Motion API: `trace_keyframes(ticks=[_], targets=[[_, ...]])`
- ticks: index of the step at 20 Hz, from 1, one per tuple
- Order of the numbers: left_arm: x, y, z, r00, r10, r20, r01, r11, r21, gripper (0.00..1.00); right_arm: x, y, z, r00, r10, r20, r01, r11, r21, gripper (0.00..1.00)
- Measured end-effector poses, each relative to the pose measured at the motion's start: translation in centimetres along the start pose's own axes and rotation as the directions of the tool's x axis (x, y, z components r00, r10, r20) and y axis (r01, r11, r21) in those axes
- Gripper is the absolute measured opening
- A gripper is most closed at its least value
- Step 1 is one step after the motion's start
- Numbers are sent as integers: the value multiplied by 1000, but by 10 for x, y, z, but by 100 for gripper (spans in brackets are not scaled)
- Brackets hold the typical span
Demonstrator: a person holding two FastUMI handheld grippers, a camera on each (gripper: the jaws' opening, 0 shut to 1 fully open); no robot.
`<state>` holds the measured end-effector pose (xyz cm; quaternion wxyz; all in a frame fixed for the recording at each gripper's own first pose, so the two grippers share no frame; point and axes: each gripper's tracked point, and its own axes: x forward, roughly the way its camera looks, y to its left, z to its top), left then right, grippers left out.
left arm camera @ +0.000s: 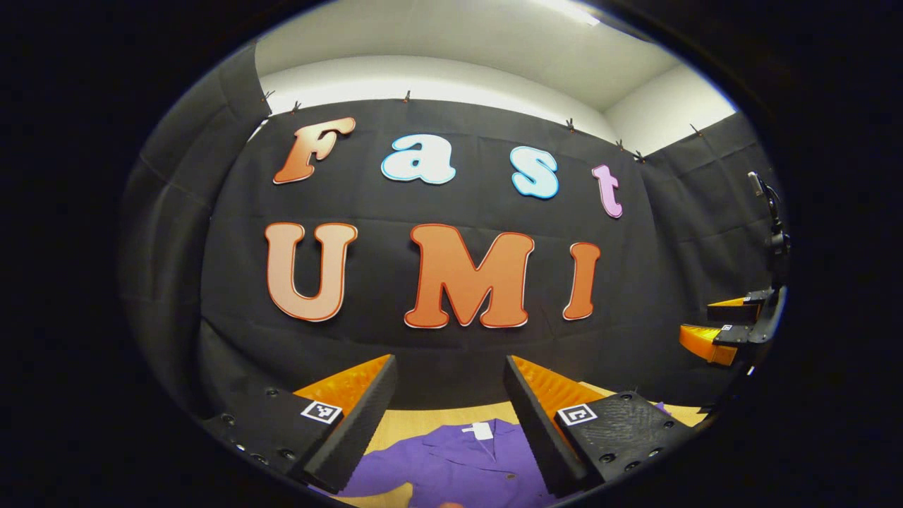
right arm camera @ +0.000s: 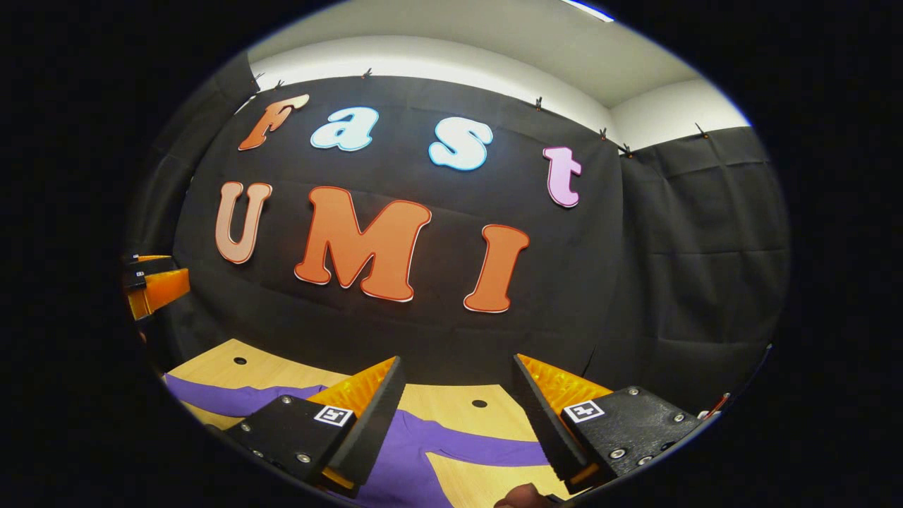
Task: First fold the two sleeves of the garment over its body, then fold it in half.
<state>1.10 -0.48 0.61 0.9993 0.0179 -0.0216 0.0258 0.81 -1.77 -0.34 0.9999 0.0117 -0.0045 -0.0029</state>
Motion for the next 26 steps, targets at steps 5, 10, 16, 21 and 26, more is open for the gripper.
trace_keyframes(ticks=[5, 10, 16, 21, 26], targets=[[2, -3, -12, 996, 83, -14, -83, 996, 8, 93, 30, 2, -8, 999, 50, 14, -50, 999, -10, 93], [7, -8, -12, 991, 134, -6, -134, 991, 11, 95, 54, -9, -37, 997, 68, -42, -68, 998, -1, 93], [13, -23, -3, 989, 145, 16, -145, 989, 24, 95, 76, -37, -77, 992, 37, -120, -38, 999, -6, 93], [17, -39, -3, 989, 150, 9, -150, 988, 38, 95, 94, -67, -112, 984, -1, -181, -2, 1000, -16, 93], [19, -49, -3, 986, 167, 4, -167, 984, 68, 93, 112, -102, -171, 953, -51, -298, 55, 999, 3, 93]])
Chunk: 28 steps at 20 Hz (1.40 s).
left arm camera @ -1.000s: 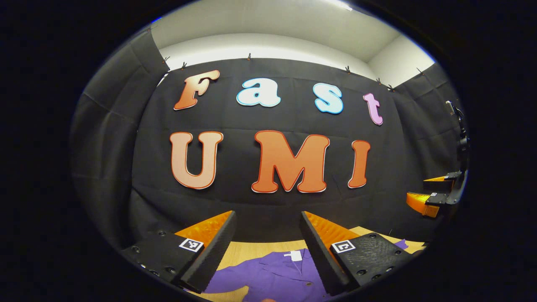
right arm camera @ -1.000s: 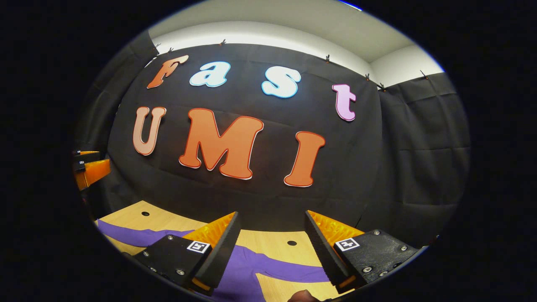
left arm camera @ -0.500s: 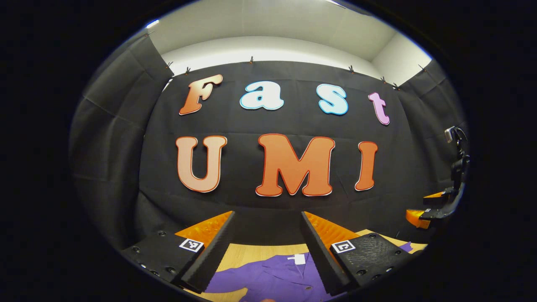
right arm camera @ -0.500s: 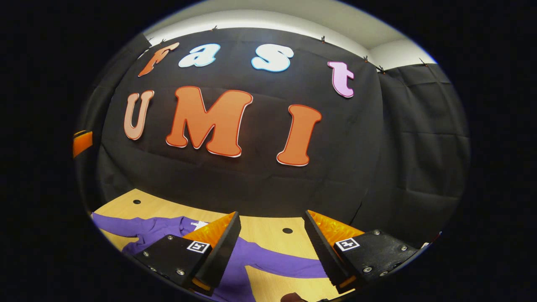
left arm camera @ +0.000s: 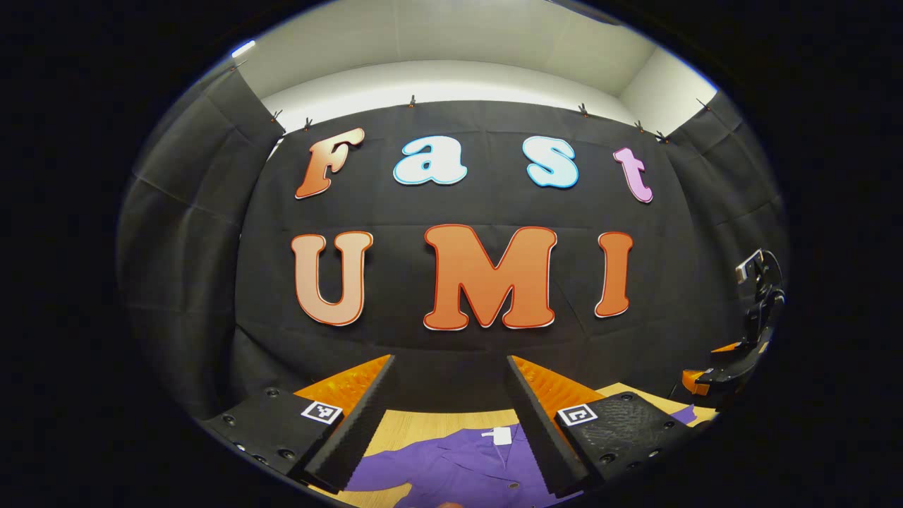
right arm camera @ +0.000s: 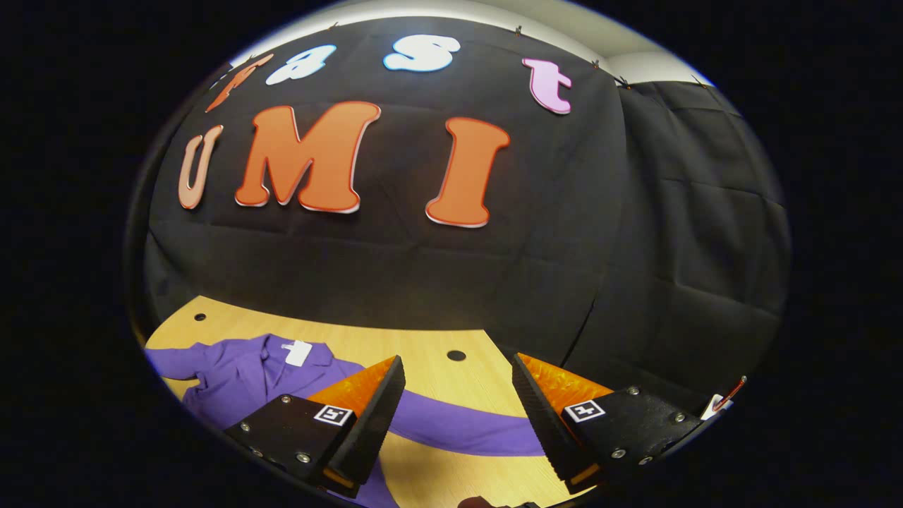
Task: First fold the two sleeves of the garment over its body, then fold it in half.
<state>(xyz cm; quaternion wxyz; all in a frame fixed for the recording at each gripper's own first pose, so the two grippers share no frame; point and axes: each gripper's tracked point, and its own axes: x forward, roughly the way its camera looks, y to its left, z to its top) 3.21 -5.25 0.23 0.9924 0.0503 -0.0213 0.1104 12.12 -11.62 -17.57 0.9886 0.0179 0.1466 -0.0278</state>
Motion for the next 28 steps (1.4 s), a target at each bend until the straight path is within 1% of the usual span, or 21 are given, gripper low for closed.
trace_keyframes(ticks=[2, 3, 4, 5, 7, 8, 10, 11, 13, 14, 15, 16, 18, 20, 22, 26, 27, 28], targets=[[-1, -2, 0, 1000, 17, -2, -17, 1000, 7, 93, 13, -14, -22, 998, -20, -56, 21, 1000, 12, 93], [-1, -3, -1, 1000, 25, -5, -25, 1000, 11, 95, 21, -20, -33, 996, -29, -84, 31, 999, 22, 93], [-2, -3, -3, 999, 35, -11, -34, 999, 15, 93, 29, -26, -42, 993, -38, -110, 42, 999, 34, 94], [-1, -4, -6, 999, 43, -16, -43, 999, 17, 95, 36, -32, -51, 990, -43, -135, 49, 998, 44, 94], [-2, -7, -8, 998, 63, -29, -62, 998, 25, 95, 50, -44, -68, 982, -58, -181, 68, 997, 48, 94], [-3, -8, -8, 997, 75, -34, -74, 997, 31, 93, 58, -51, -74, 977, -69, -200, 80, 996, 46, 94], [-3, -10, -11, 995, 93, -44, -91, 995, 40, 93, 69, -65, -88, 966, -88, -244, 101, 994, 44, 94], [-5, -14, -12, 994, 102, -49, -100, 994, 44, 95, 76, -71, -97, 958, -95, -270, 111, 993, 46, 94], [-6, -18, -13, 991, 119, -56, -116, 992, 54, 95, 87, -82, -115, 939, -98, -331, 125, 990, 61, 94], [-8, -21, -13, 990, 126, -59, -123, 991, 56, 93, 91, -87, -126, 925, -92, -368, 129, 988, 79, 94], [-8, -25, -15, 989, 132, -66, -128, 990, 57, 95, 94, -90, -137, 908, -70, -413, 125, 986, 108, 94], [-8, -30, -17, 988, 136, -74, -132, 990, 57, 95, 97, -91, -147, 895, -46, -444, 119, 983, 138, 94], [-10, -38, -25, 985, 143, -95, -138, 989, 62, 95, 106, -94, -165, 864, -27, -503, 127, 978, 165, 94], [-11, -49, -30, 983, 145, -114, -138, 988, 67, 95, 111, -99, -182, 829, -9, -560, 130, 976, 177, 94], [-11, -62, -42, 979, 135, -156, -127, 990, 58, 95, 111, -113, -197, 792, 0, -611, 133, 976, 171, 94], [-15, -76, -64, 965, 132, -227, -124, 991, 49, 94, 118, -128, -224, 729, 26, -684, 143, 971, 189, 94], [-17, -78, -68, 962, 132, -240, -122, 991, 53, 94, 118, -129, -231, 702, 46, -710, 148, 967, 209, 94], [-17, -81, -69, 960, 131, -247, -120, 991, 60, 94, 116, -126, -238, 665, 94, -741, 142, 958, 249, 94]])
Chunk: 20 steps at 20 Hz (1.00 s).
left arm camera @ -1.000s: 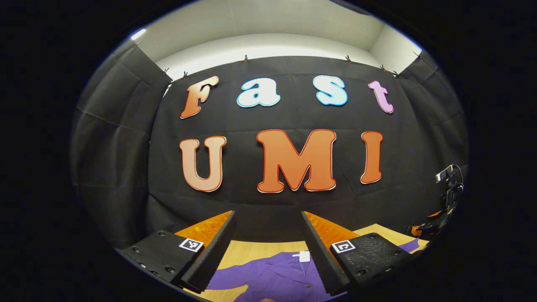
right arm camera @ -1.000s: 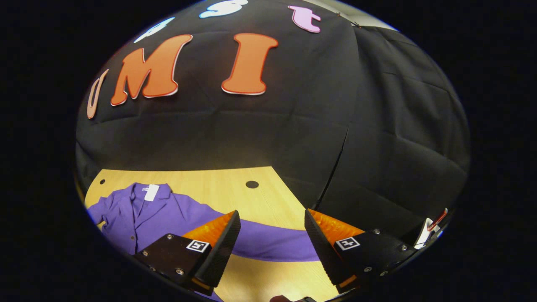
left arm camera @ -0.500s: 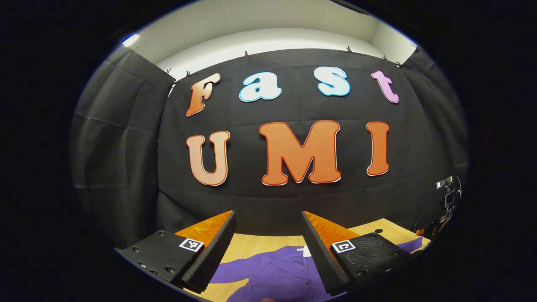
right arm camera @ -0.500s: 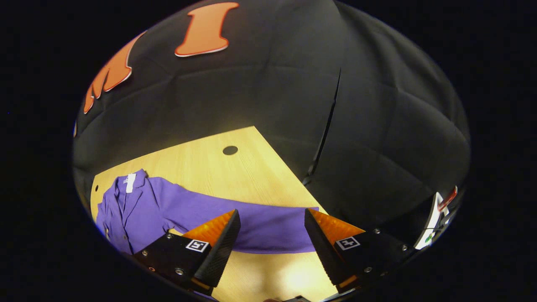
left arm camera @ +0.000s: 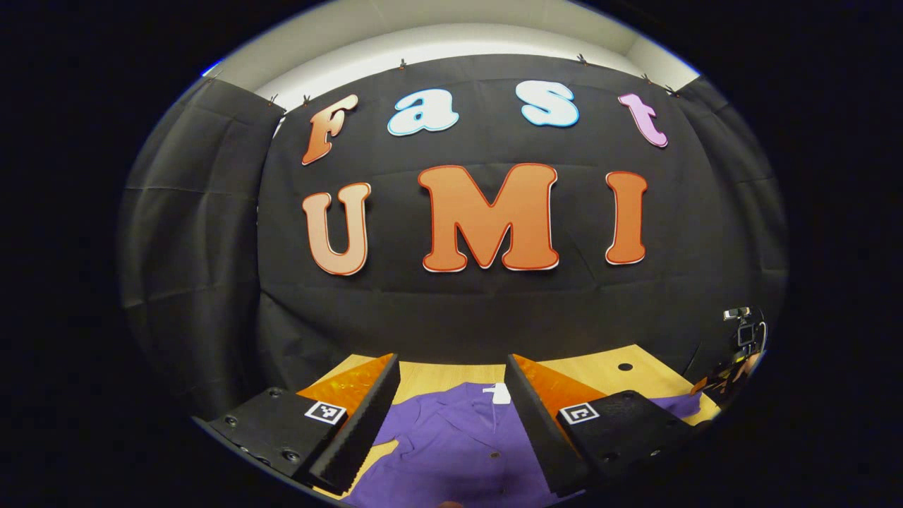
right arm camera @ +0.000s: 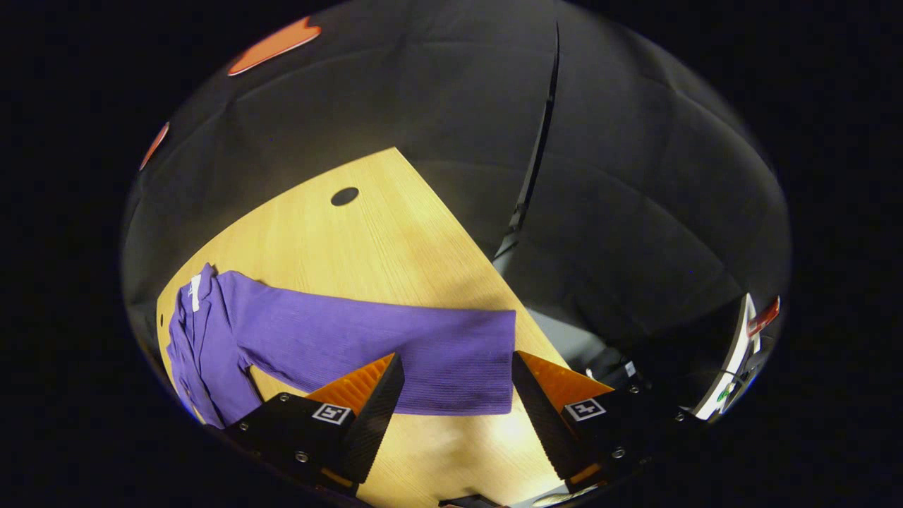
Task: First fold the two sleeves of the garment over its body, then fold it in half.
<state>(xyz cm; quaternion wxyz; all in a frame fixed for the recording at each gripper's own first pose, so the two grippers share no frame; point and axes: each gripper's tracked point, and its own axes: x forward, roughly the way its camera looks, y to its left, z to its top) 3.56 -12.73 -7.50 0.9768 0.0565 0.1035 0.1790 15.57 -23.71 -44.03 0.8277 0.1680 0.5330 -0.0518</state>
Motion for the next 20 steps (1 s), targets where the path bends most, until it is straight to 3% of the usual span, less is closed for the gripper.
trace_keyframes(ticks=[3, 11, 20], targets=[[-2, -6, -4, 1000, -9, -23, 10, 1000, 18, 94, 8, 4, -4, 994, 74, -75, -69, 995, 72, 94], [-7, -5, -10, 999, 9, -43, -7, 999, 53, 94, 28, -9, -7, 977, 85, -194, -73, 995, 69, 95], [-5, 6, -24, 995, 50, -91, -44, 997, 58, 96, 56, -27, -19, 963, -28, -267, 24, 1000, -15, 93]])
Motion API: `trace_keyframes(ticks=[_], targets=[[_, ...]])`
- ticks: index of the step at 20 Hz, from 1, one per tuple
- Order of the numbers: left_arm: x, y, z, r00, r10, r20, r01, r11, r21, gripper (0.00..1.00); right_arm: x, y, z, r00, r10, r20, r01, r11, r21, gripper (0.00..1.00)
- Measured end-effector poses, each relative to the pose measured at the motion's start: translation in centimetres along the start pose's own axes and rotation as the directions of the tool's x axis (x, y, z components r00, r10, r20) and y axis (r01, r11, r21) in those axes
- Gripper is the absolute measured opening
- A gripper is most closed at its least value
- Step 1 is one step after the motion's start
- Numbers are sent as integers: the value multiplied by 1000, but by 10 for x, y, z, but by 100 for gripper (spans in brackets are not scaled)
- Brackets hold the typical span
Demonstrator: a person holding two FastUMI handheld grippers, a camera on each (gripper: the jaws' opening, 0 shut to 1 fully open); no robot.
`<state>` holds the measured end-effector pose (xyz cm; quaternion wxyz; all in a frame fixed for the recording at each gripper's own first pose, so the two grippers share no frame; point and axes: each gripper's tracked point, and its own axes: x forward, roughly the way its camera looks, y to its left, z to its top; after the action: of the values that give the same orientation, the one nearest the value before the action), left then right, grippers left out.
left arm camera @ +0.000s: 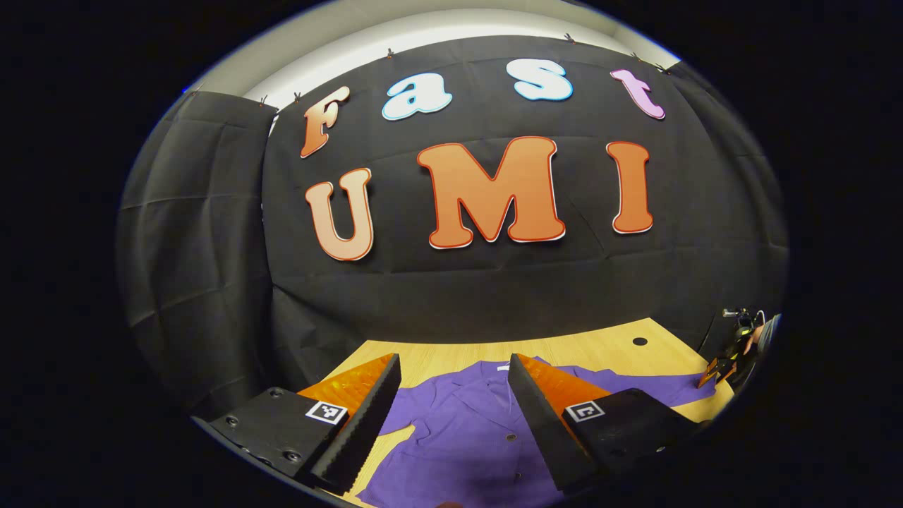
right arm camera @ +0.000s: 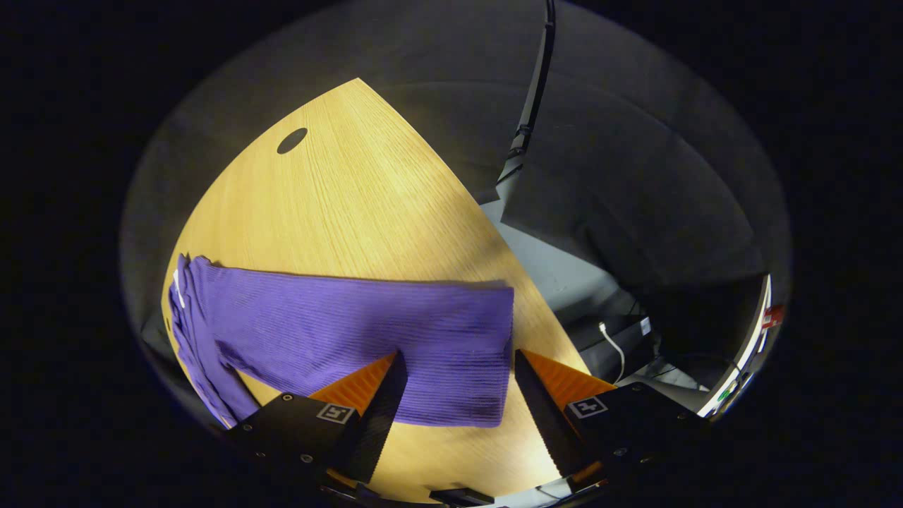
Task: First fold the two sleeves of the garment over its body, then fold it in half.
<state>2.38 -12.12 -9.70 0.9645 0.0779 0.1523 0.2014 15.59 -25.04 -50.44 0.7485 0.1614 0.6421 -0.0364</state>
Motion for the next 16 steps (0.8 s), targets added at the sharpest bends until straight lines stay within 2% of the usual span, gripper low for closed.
trace_keyframes(ticks=[2, 3, 4, 5, 6, 7, 9, 11, 12, 16], targets=[[2, -2, 2, 1000, -3, -1, 3, 1000, 3, 96, 0, 3, -1, 1000, -27, -4, 27, 999, -23, 90], [2, -3, 3, 1000, -7, 3, 7, 1000, 8, 100, 0, 4, -2, 1000, -25, -10, 25, 999, -39, 88], [1, -4, 4, 1000, -12, 8, 12, 1000, 16, 96, 1, 6, -3, 1000, -24, -17, 23, 999, -47, 80], [2, -5, 6, 1000, -17, 14, 16, 1000, 22, 100, 2, 8, -5, 999, -26, -25, 25, 999, -48, 76], [2, -6, 7, 1000, -21, 17, 21, 999, 25, 96, 3, 9, -5, 999, -24, -25, 23, 999, -40, 53], [2, -6, 7, 1000, -22, 19, 21, 999, 26, 100, 2, 8, -5, 1000, -20, -22, 19, 999, -44, 55], [1, -2, 6, 1000, -22, 17, 22, 1000, 22, 96, 2, 14, -5, 1000, 9, -25, -10, 999, -33, 22], [0, 3, 3, 1000, -23, 12, 23, 1000, 10, 96, -1, 23, -6, 999, 44, -28, -44, 999, 1, 9], [2, 7, 3, 1000, -24, 11, 24, 1000, 10, 96, -6, 27, -6, 998, 51, -21, -51, 999, 6, 5], [7, 28, 5, 998, -48, 31, 48, 999, 9, 96, -42, 52, 7, 995, 85, 59, -86, 996, 2, 4]])
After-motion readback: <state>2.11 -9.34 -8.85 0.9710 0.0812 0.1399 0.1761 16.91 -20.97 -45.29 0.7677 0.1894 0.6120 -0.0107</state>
